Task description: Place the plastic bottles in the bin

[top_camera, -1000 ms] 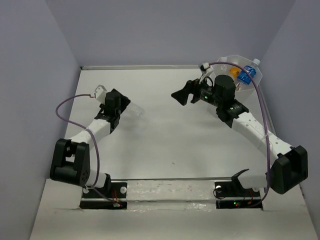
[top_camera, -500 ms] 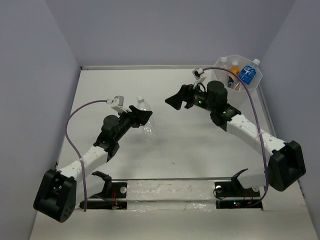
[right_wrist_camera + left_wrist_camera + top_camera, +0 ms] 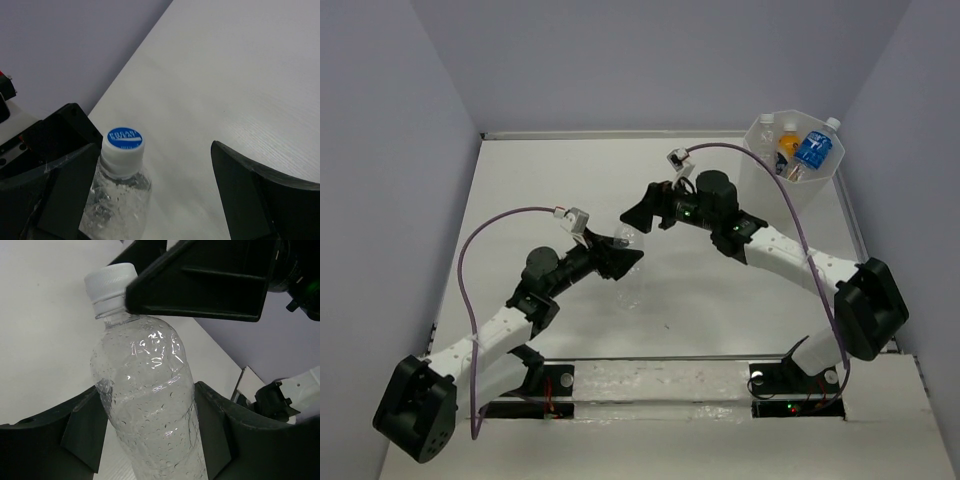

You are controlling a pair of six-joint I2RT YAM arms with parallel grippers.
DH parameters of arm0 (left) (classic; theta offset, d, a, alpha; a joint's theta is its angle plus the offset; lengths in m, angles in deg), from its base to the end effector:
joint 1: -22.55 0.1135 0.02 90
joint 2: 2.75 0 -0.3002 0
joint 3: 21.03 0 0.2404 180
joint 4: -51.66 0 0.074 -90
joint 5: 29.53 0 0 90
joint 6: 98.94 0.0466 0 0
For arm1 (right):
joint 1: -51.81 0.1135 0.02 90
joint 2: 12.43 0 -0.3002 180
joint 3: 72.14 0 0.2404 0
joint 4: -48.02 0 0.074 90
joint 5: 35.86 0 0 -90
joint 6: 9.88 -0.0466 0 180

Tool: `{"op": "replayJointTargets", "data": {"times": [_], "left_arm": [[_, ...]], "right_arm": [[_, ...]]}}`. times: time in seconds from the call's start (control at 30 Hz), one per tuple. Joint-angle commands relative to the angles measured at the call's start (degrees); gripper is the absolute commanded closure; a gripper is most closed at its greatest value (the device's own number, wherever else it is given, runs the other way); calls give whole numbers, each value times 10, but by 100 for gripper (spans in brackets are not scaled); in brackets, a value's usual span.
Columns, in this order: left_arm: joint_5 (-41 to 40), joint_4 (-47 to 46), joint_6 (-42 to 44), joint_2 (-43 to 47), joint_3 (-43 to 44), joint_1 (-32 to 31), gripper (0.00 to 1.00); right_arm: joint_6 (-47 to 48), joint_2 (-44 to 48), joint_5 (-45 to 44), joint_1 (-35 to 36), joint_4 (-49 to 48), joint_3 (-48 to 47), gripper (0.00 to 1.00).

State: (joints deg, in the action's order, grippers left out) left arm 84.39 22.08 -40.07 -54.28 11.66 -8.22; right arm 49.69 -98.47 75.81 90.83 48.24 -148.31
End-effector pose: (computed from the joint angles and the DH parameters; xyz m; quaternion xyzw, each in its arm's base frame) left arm 0.1410 -0.1059 0.2926 0.1576 0.6245 -0.5009 0.5782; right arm 0.2623 0.2347 0.3512 -0.1768 0.7417 0.4777 0.4363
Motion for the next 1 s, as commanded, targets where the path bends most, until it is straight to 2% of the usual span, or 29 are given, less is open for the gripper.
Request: {"op": "replayJointTargets", "data": {"times": [0.0,0.07,0.17,0.2,0.27,0.3,0.4,0.43,0.47,0.5,0.53,0.57,0.67,0.8,0.97], "left_arm": [[33,-47,34,-3,9,-20,50],[31,-47,35,-6,9,-22,50],[27,-46,37,-13,11,-22,50],[27,-46,37,-15,12,-23,50],[22,-46,36,-15,14,-23,50],[12,-46,35,-14,14,-23,50],[-10,-42,31,-11,12,-23,43],[-14,-40,30,-12,11,-23,31],[-17,-40,28,-12,10,-24,26],[-19,-39,28,-13,9,-24,22],[-20,-38,27,-13,8,-24,14],[-22,-37,27,-13,8,-25,10],[-30,-31,23,-2,5,-26,1],[-44,-14,19,27,-3,-28,1],[-70,-4,23,55,-23,-38,1]], "right_arm": [[-1,-13,-24,25,-32,-28,0],[-1,-16,-29,31,-34,-28,1],[-9,-22,-22,36,-42,-30,9],[-12,-24,-20,36,-46,-31,22],[-16,-21,-20,36,-47,-31,39],[-19,-19,-22,36,-50,-29,56],[-18,3,-48,36,-58,-17,72],[-16,16,-65,36,-58,-17,76],[-5,23,-74,36,-55,-17,80],[1,29,-85,36,-51,-17,80],[10,43,-118,36,-47,-17,81],[28,50,-139,36,-36,-20,85],[67,77,-212,27,-10,-36,89],[144,116,-291,-16,15,-80,93],[236,126,-381,-101,39,-201,95]]}}
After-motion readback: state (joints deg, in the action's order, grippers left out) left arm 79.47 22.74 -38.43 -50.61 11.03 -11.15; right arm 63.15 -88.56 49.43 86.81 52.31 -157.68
